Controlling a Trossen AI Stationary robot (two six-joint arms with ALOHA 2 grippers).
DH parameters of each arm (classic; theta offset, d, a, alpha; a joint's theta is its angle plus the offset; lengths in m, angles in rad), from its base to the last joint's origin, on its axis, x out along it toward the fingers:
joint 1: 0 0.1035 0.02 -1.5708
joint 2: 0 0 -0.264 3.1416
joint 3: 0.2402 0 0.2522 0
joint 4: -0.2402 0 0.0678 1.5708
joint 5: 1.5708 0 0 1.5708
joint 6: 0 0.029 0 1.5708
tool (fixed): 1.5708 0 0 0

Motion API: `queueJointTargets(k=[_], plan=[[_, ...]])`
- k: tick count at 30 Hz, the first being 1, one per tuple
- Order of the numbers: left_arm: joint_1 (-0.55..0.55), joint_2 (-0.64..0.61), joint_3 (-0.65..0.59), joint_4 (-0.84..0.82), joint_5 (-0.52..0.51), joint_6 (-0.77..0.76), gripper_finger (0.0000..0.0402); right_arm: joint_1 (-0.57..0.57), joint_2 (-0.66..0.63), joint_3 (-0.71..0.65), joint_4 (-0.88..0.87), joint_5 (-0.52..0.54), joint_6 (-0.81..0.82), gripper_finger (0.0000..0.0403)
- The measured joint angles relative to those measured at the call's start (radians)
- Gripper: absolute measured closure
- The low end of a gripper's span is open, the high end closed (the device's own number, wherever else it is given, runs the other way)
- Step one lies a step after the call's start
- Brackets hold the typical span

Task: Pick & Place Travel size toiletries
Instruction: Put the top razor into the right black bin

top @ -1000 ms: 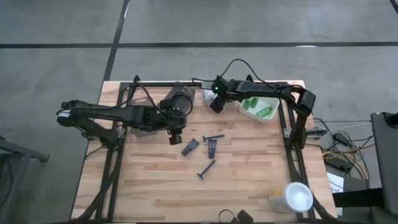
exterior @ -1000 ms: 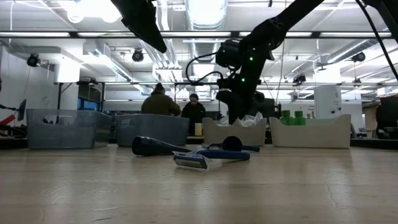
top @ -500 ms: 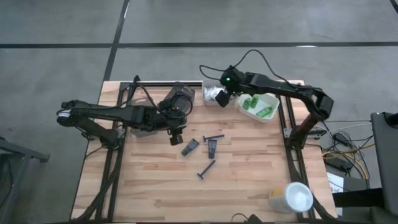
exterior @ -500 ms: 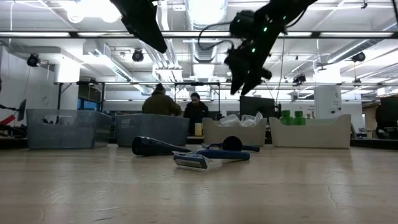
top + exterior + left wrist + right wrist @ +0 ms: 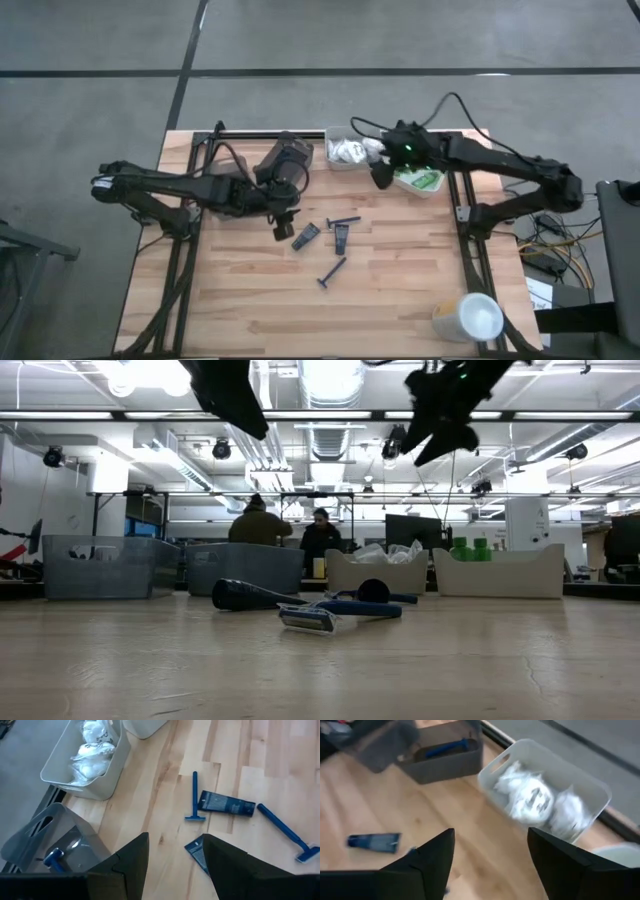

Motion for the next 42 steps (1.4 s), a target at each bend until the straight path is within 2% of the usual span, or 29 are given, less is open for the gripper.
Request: queueJointTargets(k=[5,10,12,16,24,30,38,42], plan=[[-0.015,0.000,0.000,0.000,0.041,-0.008,0.0211,0.071,-0.150,-0.125,0.016,0.000,0.130,0.0178],[-0.017,0.012,0.000,0.001,0.185,-0.019,0.0211,0.154,-0.257,-0.252,0.151,0.000,0.213,0.0190],[-0.017,0.019,-0.001,0.003,0.207,-0.019,0.0211,0.187,-0.280,-0.298,0.218,-0.001,0.236,0.0193],[-0.017,0.034,-0.001,0.003,0.210,-0.036,0.0211,0.248,-0.284,-0.359,0.301,-0.001,0.244,0.0199],[-0.017,0.059,-0.001,0.005,0.229,-0.086,0.0211,0.317,-0.186,-0.379,0.317,-0.009,0.236,0.0194],[-0.017,0.063,-0.001,0.006,0.229,-0.094,0.0211,0.340,-0.091,-0.370,0.374,-0.032,0.145,0.0193],[-0.017,0.063,-0.001,0.006,0.229,-0.094,0.0211,0.351,0.057,-0.369,0.529,-0.130,-0.247,0.0216],[-0.017,0.063,-0.001,0.007,0.229,-0.094,0.0211,0.350,0.126,-0.369,0.592,-0.135,-0.340,0.0229]])
